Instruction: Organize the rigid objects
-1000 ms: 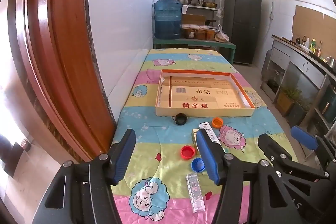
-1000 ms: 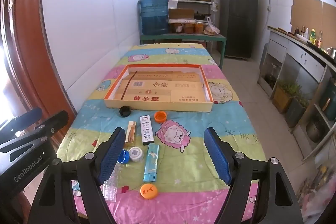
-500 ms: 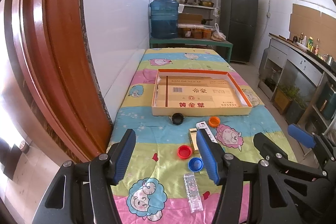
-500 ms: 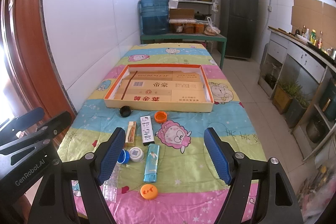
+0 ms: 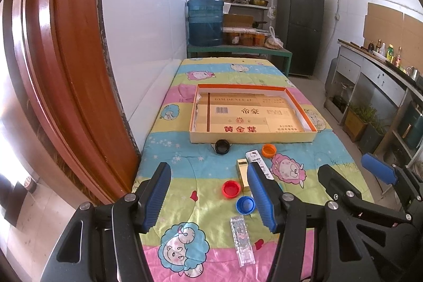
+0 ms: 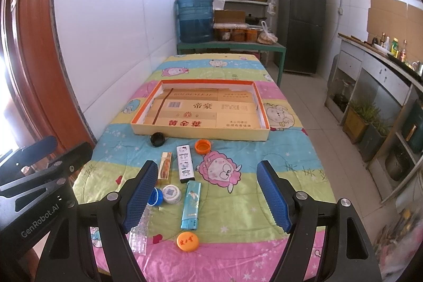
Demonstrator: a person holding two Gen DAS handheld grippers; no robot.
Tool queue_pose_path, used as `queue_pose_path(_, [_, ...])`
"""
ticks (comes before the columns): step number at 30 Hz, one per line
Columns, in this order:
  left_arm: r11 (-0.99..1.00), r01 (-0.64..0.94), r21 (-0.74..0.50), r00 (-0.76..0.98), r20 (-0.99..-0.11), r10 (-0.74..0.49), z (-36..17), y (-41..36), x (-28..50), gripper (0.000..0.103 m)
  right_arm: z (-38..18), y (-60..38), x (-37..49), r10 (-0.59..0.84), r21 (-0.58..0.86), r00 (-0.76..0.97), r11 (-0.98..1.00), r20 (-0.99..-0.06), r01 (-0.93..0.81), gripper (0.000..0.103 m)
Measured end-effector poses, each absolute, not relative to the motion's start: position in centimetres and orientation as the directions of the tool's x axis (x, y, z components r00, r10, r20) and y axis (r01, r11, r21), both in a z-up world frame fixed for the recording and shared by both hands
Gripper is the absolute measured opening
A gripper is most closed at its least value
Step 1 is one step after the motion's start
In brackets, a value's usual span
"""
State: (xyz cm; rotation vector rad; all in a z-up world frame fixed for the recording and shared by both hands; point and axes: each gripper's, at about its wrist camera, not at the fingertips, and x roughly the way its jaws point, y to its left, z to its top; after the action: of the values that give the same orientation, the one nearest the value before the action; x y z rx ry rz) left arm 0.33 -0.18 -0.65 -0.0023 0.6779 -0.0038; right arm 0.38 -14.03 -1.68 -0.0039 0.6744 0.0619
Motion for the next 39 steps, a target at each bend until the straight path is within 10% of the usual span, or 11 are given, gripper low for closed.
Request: queue_pose_path(39, [1.000,0.008,-0.012,0.760,-0.650,-0.015,-1.54,-0.26,0.38,0.060,-2.35,-14.31,0.57,0.053,0.021,0.773,0.998,-0.633,-0.052,0.078])
